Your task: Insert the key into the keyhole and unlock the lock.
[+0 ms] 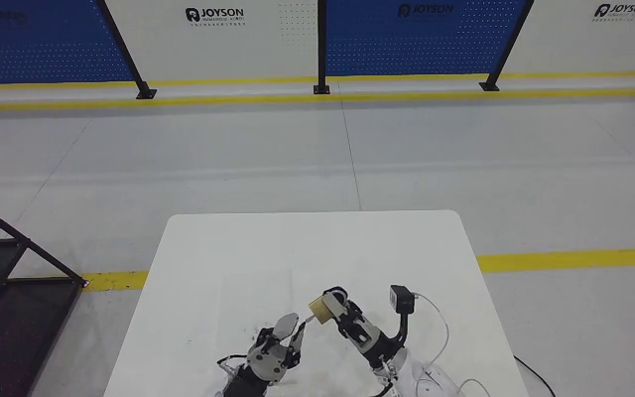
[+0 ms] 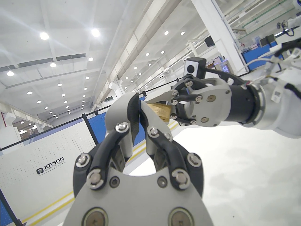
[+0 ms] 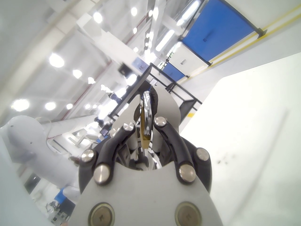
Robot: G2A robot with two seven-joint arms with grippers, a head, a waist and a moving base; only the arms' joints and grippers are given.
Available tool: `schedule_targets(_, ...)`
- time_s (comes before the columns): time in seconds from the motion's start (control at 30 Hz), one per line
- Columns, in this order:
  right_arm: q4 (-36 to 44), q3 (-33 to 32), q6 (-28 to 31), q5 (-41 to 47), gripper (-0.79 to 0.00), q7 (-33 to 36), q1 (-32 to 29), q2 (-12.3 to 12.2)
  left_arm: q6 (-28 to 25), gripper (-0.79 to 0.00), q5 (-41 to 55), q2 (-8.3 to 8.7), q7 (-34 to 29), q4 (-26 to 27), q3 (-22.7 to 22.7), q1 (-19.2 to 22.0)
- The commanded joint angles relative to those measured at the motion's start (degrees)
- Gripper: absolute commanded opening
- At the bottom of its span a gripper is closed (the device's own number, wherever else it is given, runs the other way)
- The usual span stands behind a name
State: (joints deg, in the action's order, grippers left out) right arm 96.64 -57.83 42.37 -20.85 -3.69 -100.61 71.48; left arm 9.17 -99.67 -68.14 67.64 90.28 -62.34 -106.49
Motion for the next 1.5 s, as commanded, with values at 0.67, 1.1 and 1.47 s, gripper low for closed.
schedule_targets(0.67, -1.0, 0.9, -1.5, -1.4, -0.785, -1.9, 1.1, 0.4, -24.3, -0.563, 11.7, 1.93, -11.5, 3.6, -2.1, -4.7)
schedule_targets(1.1, -1.0, 1.1, -1.2, -1.9, -0.785, -1.7, 0.8, 0.3, -21.6, -0.785, 10.6, 1.67, -12.8, 2.4, 0.3, -2.7)
schedule_targets(1.47, -1.0, 1.2, -1.1, -2.2, -0.785, -1.6, 0.8, 0.3, -20.1, -0.603, 10.8, 1.66, -13.2, 1.9, 1.2, -2.0)
